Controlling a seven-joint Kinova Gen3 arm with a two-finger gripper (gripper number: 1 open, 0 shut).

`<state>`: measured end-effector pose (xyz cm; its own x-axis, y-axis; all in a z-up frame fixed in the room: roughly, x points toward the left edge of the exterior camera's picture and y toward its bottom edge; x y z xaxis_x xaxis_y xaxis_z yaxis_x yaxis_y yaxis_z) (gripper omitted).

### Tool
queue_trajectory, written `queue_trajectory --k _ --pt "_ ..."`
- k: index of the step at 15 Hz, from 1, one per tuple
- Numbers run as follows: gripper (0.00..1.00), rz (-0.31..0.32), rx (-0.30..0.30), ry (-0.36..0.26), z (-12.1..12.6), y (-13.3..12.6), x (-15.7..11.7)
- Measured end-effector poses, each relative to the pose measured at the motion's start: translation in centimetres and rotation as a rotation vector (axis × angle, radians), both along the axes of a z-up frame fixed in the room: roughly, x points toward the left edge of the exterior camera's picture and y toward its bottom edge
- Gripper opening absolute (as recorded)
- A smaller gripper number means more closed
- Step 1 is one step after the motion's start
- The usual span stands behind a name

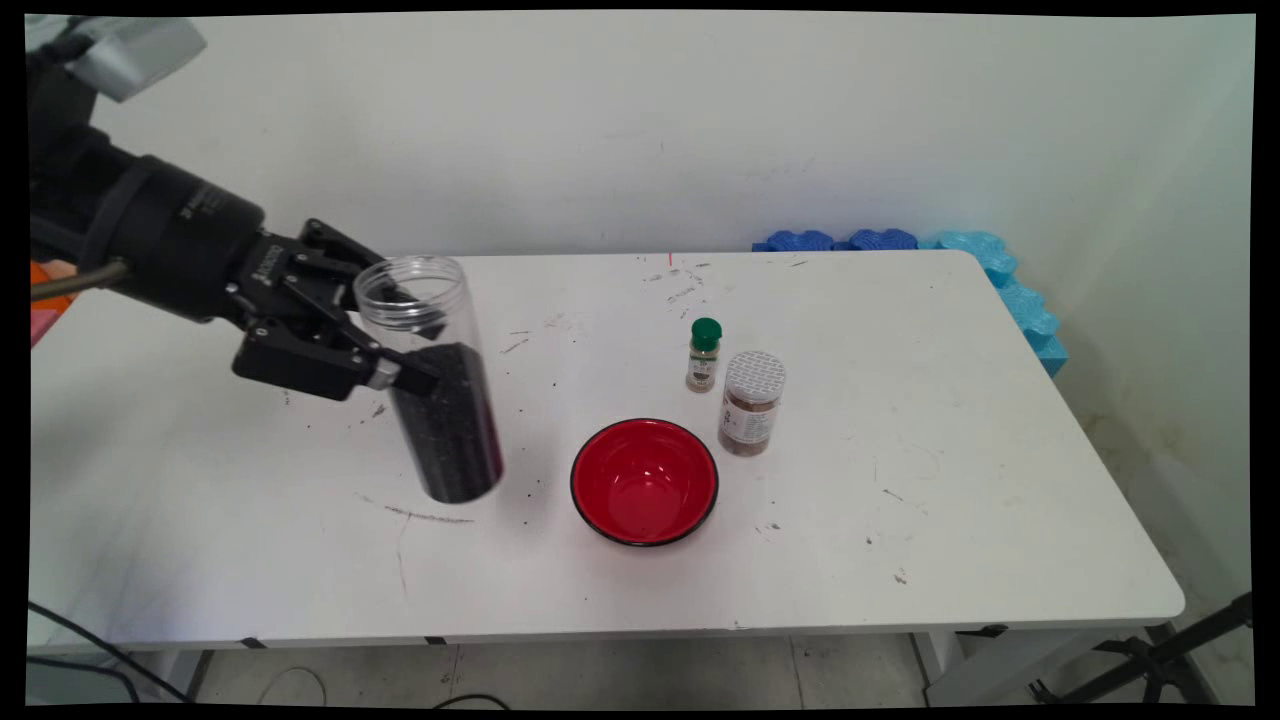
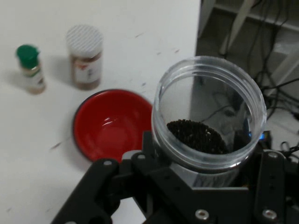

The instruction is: Pour the black seasoning powder in the red bowl

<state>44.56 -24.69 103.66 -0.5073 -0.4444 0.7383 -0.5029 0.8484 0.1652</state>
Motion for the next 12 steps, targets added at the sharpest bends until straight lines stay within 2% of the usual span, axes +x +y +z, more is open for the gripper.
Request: queue_trajectory --k 6,12 --pt "0.00 -0.043 0.023 0.025 -0.1 -0.6 -3.9" --pt "0.00 -0.068 0.063 0.005 -3.2 -1.7 -7.7"
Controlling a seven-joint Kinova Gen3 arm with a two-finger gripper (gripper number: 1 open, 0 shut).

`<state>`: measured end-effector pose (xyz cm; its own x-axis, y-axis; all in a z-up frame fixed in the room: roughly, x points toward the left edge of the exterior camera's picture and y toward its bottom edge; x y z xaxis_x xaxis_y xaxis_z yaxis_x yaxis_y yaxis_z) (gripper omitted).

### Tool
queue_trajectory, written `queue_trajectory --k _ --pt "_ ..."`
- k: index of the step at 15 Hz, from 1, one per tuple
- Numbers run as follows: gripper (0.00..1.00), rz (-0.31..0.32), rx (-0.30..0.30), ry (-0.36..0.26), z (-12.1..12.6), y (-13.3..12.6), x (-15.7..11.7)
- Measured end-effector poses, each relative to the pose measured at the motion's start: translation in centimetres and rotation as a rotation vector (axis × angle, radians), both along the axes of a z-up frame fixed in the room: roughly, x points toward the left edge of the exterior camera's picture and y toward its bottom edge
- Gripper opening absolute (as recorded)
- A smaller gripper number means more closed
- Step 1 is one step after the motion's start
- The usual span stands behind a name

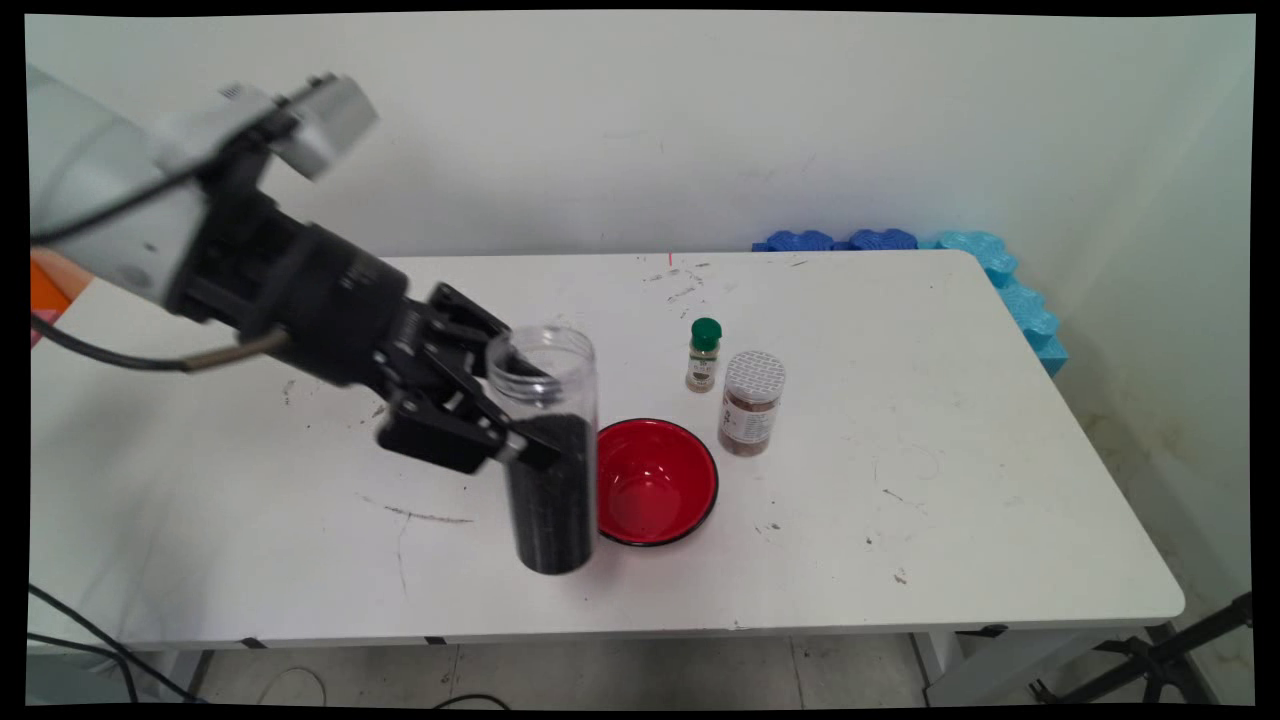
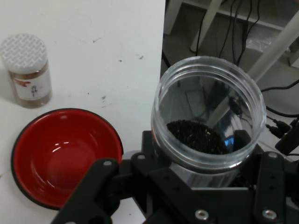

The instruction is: Pour the black seasoning powder in the red bowl

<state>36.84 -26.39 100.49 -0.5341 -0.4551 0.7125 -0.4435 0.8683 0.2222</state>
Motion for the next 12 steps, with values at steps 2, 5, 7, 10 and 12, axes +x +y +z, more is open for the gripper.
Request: queue_trajectory --k 2,5,7,10,12 --pt "0.00 -0.003 0.010 -0.011 -1.4 -0.5 -1.1" --pt "0.00 -0.006 0.027 -0.024 -3.7 -1.3 -2.5" --pt "0.00 -0.004 0.050 -0.023 -5.1 -1.8 -3.4" --pt "0.00 0.003 0.083 -0.021 -6.5 -2.4 -4.3" --pt "0.00 0.022 0.122 -0.023 -7.7 -2.9 -4.9"
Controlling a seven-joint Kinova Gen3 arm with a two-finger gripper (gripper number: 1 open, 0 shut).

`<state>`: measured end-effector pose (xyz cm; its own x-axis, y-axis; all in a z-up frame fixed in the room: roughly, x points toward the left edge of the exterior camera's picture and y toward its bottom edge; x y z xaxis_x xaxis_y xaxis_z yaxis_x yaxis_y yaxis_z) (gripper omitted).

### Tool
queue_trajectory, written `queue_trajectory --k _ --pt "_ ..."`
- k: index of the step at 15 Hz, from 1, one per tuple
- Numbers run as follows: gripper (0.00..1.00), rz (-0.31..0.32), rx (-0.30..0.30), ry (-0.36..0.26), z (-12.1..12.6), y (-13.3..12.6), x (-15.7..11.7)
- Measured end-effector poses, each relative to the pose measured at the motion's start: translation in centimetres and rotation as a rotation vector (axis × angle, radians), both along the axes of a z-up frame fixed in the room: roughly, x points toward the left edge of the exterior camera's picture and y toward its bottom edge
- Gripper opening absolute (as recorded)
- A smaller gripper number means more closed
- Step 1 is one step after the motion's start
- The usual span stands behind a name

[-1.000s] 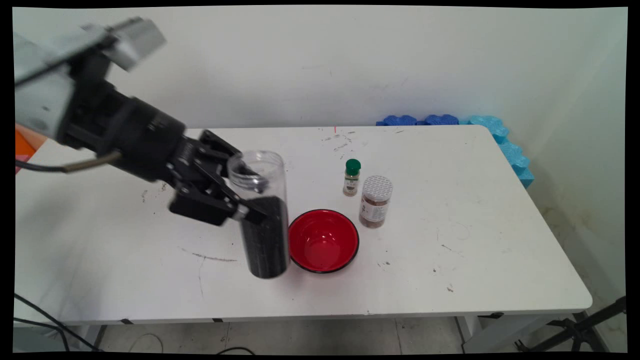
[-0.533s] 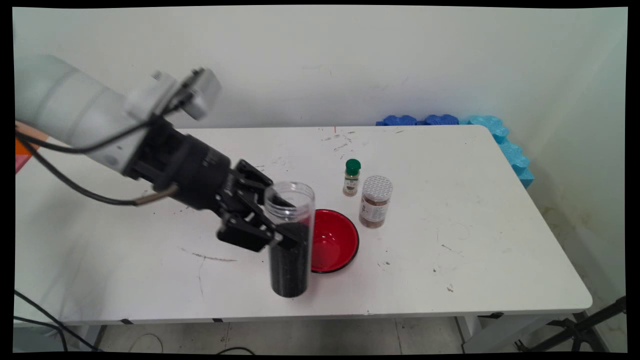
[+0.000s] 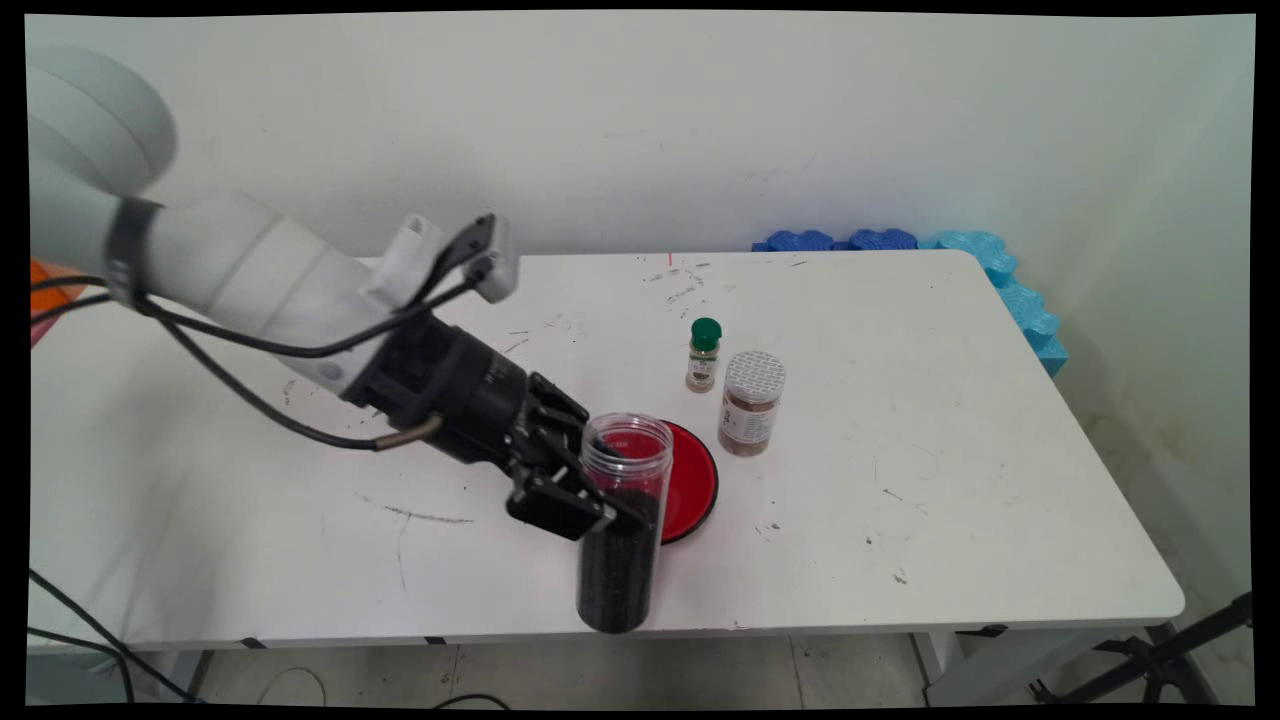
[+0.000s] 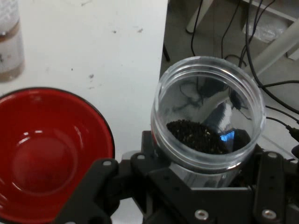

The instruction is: Pour the black seasoning powder in the red bowl

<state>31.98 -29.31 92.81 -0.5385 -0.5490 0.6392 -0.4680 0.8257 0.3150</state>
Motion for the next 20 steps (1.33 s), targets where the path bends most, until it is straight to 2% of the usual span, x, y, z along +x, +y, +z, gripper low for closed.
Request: queue_trajectory --k 4,11,16,20 --pt "0.00 0.054 0.062 0.014 -1.8 -1.2 -0.6" --pt "0.00 0.124 0.127 0.024 -3.5 -2.4 -0.6" --pt "0.00 0.252 0.245 0.054 -4.4 -3.5 -0.3" --pt "0.00 0.330 0.335 0.079 -4.8 -4.0 -0.3"
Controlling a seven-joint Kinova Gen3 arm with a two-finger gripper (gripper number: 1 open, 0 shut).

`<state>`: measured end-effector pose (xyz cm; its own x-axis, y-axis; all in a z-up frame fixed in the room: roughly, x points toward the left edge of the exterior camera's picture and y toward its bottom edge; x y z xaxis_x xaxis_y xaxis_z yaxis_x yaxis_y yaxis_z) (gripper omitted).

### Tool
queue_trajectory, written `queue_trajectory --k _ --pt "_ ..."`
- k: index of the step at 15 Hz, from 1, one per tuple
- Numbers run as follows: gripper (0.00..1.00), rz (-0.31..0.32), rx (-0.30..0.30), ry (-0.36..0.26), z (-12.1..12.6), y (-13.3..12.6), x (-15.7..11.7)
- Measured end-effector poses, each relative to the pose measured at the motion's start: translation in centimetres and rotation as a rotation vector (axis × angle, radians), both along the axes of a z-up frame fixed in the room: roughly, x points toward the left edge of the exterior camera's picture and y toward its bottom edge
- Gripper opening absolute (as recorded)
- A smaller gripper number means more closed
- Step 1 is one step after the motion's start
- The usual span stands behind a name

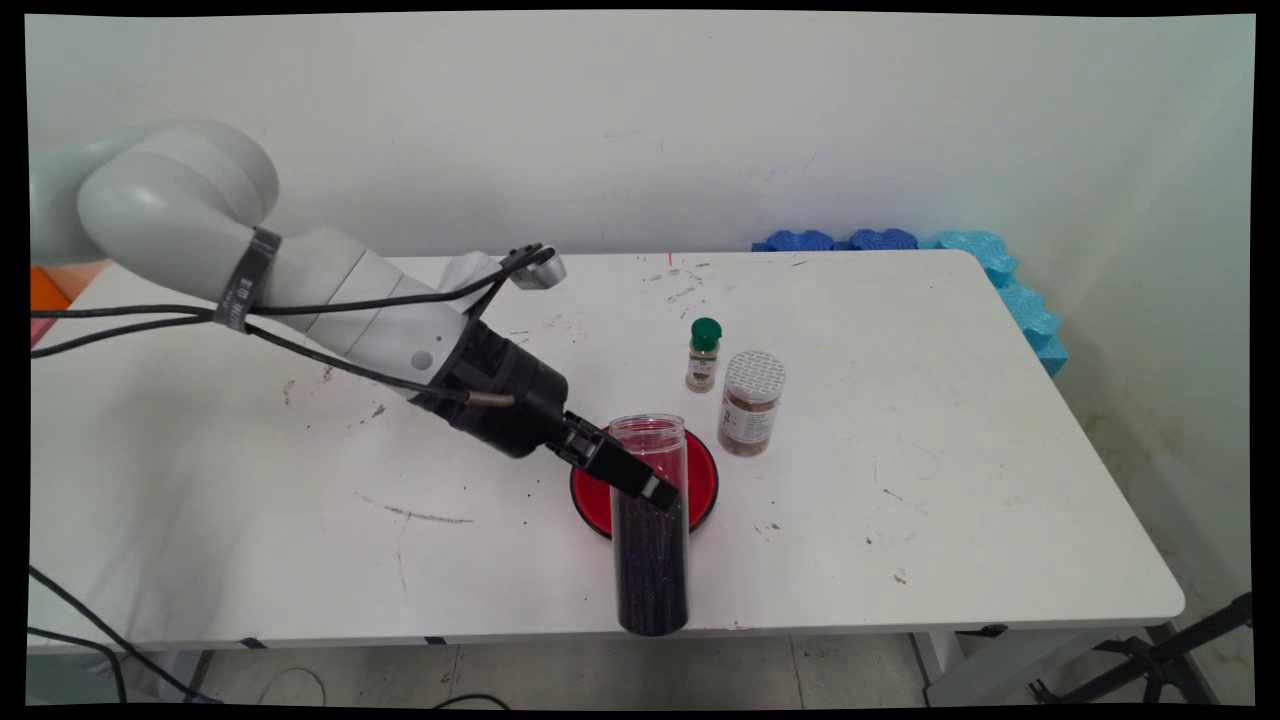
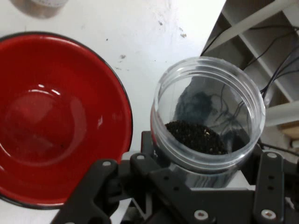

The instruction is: Pour the black seasoning powder in the red bowl

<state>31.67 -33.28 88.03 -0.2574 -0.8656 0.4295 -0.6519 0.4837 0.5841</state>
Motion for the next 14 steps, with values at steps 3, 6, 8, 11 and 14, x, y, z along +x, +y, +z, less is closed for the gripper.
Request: queue_trajectory --k 3,6,8,11,14 --pt "0.00 0.047 0.055 0.016 -0.2 -0.2 0.2" --pt "0.00 0.079 0.101 0.033 -0.3 -0.4 0.4" --pt "0.00 0.113 0.147 0.049 -0.4 -0.5 0.6" --pt "0.00 0.178 0.232 0.077 -0.5 -0.6 1.0" --pt "0.00 0.235 0.306 0.097 -0.6 -0.6 1.3"
